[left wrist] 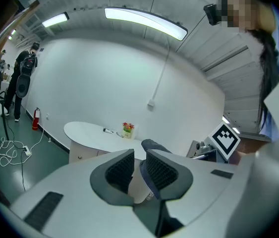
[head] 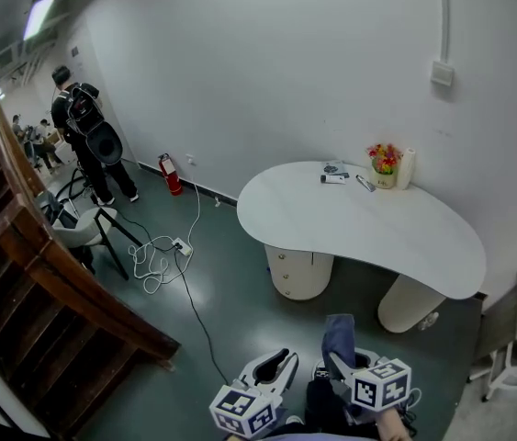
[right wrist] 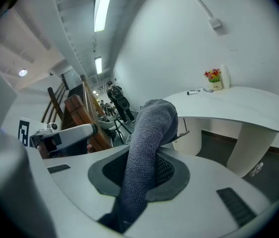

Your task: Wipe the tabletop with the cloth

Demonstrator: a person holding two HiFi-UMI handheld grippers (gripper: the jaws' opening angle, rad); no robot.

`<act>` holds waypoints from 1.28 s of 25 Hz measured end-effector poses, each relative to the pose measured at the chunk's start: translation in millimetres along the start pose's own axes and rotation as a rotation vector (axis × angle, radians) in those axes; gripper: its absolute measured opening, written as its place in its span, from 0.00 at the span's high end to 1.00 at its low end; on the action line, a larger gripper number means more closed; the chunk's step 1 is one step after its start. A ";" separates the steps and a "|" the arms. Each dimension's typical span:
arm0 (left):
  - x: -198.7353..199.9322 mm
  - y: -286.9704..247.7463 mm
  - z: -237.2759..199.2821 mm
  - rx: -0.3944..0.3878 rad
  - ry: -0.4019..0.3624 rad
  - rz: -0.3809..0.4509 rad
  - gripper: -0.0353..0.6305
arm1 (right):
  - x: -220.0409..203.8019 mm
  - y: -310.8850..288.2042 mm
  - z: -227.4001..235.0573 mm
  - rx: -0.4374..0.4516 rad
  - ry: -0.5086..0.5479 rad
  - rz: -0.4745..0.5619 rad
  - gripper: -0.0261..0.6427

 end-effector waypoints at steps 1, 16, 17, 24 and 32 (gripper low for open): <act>2.1 -9.2 -5.7 0.000 -0.005 -0.005 0.84 | 6.4 -7.3 8.6 0.001 -0.014 0.003 0.86; 89.3 -203.8 -105.9 0.036 -0.018 0.035 0.84 | 163.7 -121.7 135.3 0.064 -0.018 0.004 0.86; 94.9 -214.3 -110.0 0.041 -0.018 0.040 0.84 | 170.3 -126.2 142.4 0.064 -0.016 0.001 0.86; 108.3 -257.2 -130.4 0.070 -0.073 -0.003 0.84 | 203.1 -150.3 170.9 0.084 -0.033 -0.004 0.86; 106.6 -285.1 -162.0 0.064 -0.071 -0.055 0.84 | 226.7 -185.7 191.3 0.060 -0.042 -0.029 0.86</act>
Point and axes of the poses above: the fingertips, and each gripper's own axes: y backward along the fingers, z to its right, x out of its top, the point moved 3 cm from there along y, backward along the fingers, and after that the axes turned 5 degrees about -y, right-handed, at the moved point
